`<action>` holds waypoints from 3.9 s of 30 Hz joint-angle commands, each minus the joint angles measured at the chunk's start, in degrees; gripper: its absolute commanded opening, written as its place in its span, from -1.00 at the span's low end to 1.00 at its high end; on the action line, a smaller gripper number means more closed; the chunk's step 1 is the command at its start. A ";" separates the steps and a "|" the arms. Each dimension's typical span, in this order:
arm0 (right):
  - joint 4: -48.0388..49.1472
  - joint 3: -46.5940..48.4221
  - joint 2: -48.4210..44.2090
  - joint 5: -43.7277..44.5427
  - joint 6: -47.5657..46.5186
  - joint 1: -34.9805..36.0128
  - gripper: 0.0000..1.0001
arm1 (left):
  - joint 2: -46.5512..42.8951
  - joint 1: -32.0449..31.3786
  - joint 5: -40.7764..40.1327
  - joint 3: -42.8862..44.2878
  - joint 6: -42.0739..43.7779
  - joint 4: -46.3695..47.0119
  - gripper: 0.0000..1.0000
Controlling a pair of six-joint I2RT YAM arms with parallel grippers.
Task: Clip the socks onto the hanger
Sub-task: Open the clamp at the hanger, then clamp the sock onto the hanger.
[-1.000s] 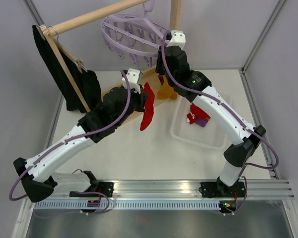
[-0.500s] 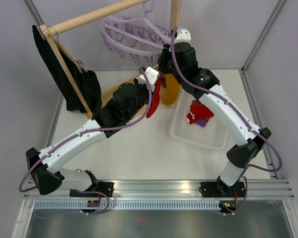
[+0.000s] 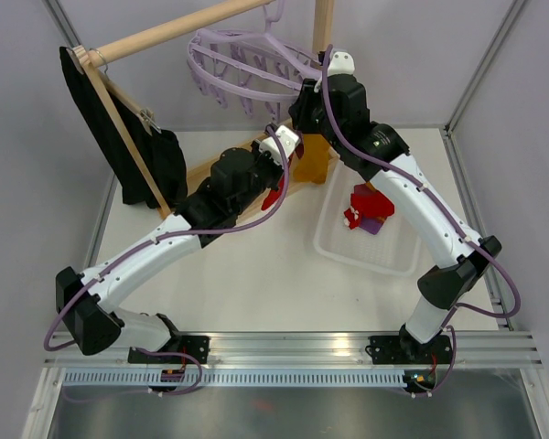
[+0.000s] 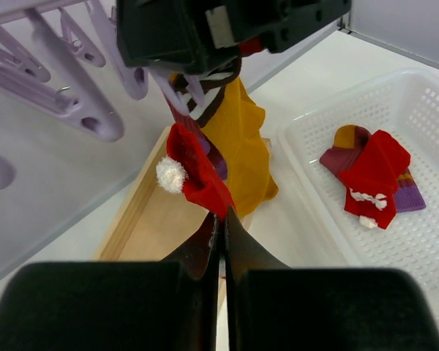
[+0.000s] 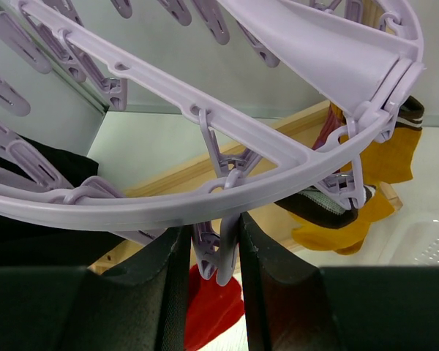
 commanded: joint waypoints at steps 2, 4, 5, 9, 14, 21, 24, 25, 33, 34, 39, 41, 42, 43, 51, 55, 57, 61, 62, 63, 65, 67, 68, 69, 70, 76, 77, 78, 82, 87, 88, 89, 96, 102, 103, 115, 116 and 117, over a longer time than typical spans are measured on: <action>2.92 2.76 -0.10 -0.32 1.12 -0.54 -0.99 | 1.98 0.18 3.43 2.97 1.95 2.13 -0.95; 3.01 2.76 -0.19 -0.32 1.03 -0.54 -0.99 | 2.86 0.18 3.96 3.50 1.78 2.13 -0.95; 2.92 2.76 -0.19 -0.32 1.12 -0.54 -0.99 | 2.95 0.09 3.87 3.68 1.26 2.13 -0.95; 2.92 2.41 -0.54 -0.32 0.86 -0.63 -0.99 | 3.30 0.09 3.35 4.21 0.81 2.57 -0.95; 2.92 2.41 -0.63 -0.49 0.42 -0.63 -0.99 | 3.39 0.09 1.68 5.08 0.37 3.10 -0.95; 2.92 2.23 -0.54 -0.67 0.15 -0.63 -0.99 | 3.83 0.09 1.15 6.23 0.20 3.63 -0.95; 2.83 2.41 -0.63 -0.23 -0.11 -0.72 -0.99 | 4.18 0.09 0.54 6.75 0.19 3.36 -0.95; 2.83 2.49 -0.63 -0.14 -0.11 -0.63 -0.99 | 4.27 0.09 0.53 6.84 0.11 3.28 -0.95; 2.75 2.85 -0.46 0.12 -0.46 -0.72 -0.99 | 4.45 0.18 0.53 7.02 -0.16 2.57 -0.95; 2.75 2.85 -0.46 0.30 -0.46 -0.72 -0.99 | 4.44 0.18 0.62 6.85 -0.16 2.40 -0.95; 2.75 3.02 -0.37 0.21 -0.46 -0.72 -0.99 | 4.36 0.18 -0.17 5.79 -0.51 2.13 -0.95; 2.75 3.02 -0.37 0.39 -0.55 -0.72 -0.99 | 4.27 0.09 -0.08 4.91 -0.68 2.39 -0.95; 2.75 3.02 -0.28 0.47 -0.64 -0.72 -0.99 | 4.18 0.18 0.27 4.65 -0.77 2.48 -0.95; 2.75 3.11 -0.28 0.39 -0.64 -0.72 -0.99 | 4.01 0.09 0.53 4.30 -0.77 2.57 -0.95; 2.57 3.64 -0.02 0.65 -0.64 -0.72 -0.99 | 4.01 0.09 0.80 3.51 -1.21 2.31 -0.95; 2.57 4.07 0.16 0.56 -0.73 -0.72 -0.99 | 3.92 0.09 0.71 3.59 -1.30 2.13 -0.95; 2.22 4.43 0.34 0.65 -0.73 -0.72 -0.99 | 3.74 0.18 0.10 3.51 -1.39 2.22 -0.95; 2.22 4.17 0.25 0.74 -0.81 -0.63 -1.00 | 4.00 0.09 -1.39 4.03 -1.39 2.31 -0.95; 2.22 4.16 0.25 0.65 -0.81 -0.72 -0.99 | 4.18 0.18 -1.57 4.12 -1.39 2.22 -0.95; 2.13 4.08 0.25 0.65 -0.81 -0.72 -0.99 | 4.27 0.18 -1.92 4.12 -1.39 2.22 -0.95; 2.04 4.16 0.16 0.74 -0.99 -0.72 -1.00 | 4.36 0.18 -2.63 4.03 -1.74 2.57 -0.95; 1.96 4.08 0.16 0.74 -0.99 -0.72 -0.99 | 4.36 0.18 -3.42 4.03 -1.83 2.83 -0.95; 1.95 3.99 0.07 0.74 -1.08 -0.72 -0.99 | 4.36 0.27 -3.68 4.12 -1.83 2.92 -0.95; 1.95 3.90 0.07 0.74 -1.08 -0.72 -1.00 | 4.36 0.18 -3.77 4.21 -1.83 3.01 -0.95; 1.95 3.81 -0.01 0.74 -1.16 -0.72 -0.99 | 4.27 0.18 -3.69 4.21 -1.83 3.19 -0.95; 2.13 3.11 -0.37 0.91 -1.16 -0.72 -0.99 | 4.44 0.18 -3.16 4.91 -2.18 3.36 -0.95; 2.22 3.11 -0.28 0.91 -1.16 -0.72 -0.99 | 4.44 0.18 -3.16 5.00 -2.18 3.45 -0.95; 2.13 3.02 -0.28 0.83 -1.16 -0.72 -0.99 | 4.44 0.18 -2.98 5.00 -2.18 3.45 -0.95; 2.22 2.85 -0.28 0.83 -1.16 -0.63 -0.99 | 4.71 0.18 -2.02 5.70 -2.35 3.54 -0.95; 2.13 2.58 -0.37 0.91 -1.25 -0.72 -0.99 | 4.97 0.18 -1.49 6.75 -2.62 3.71 -0.95; 2.13 2.50 -0.45 0.83 -1.25 -0.72 -0.99 | 4.97 0.18 -1.31 6.84 -2.79 3.80 -0.95; 2.13 2.58 -0.46 0.74 -1.25 -0.72 -0.99 | 4.97 0.18 -1.31 7.19 -2.88 4.06 -0.95; 2.31 1.88 -0.54 0.74 -1.34 -0.63 -0.99 | 5.67 0.18 -0.61 9.13 -2.97 4.59 -0.95; 2.31 1.88 -0.37 0.91 -1.34 -0.63 -0.99 | 6.03 0.18 -0.17 9.92 -3.41 5.12 -0.95; 2.31 1.88 -0.37 0.83 -1.43 -0.72 -0.99 | 6.11 0.18 -0.26 10.01 -3.32 5.12 -0.95; 2.74 1.27 -0.63 1.00 -2.04 -0.63 -0.94 | 6.99 0.18 -1.40 10.71 -3.58 6.35 -0.95; 3.09 0.66 -0.98 0.83 -2.30 -0.72 -0.83 | 6.99 0.18 -1.40 10.80 -3.67 6.35 -0.95; 3.45 0.30 -1.50 0.65 -2.31 -0.63 -0.69 | 6.99 0.18 -1.31 10.89 -3.67 6.18 -0.95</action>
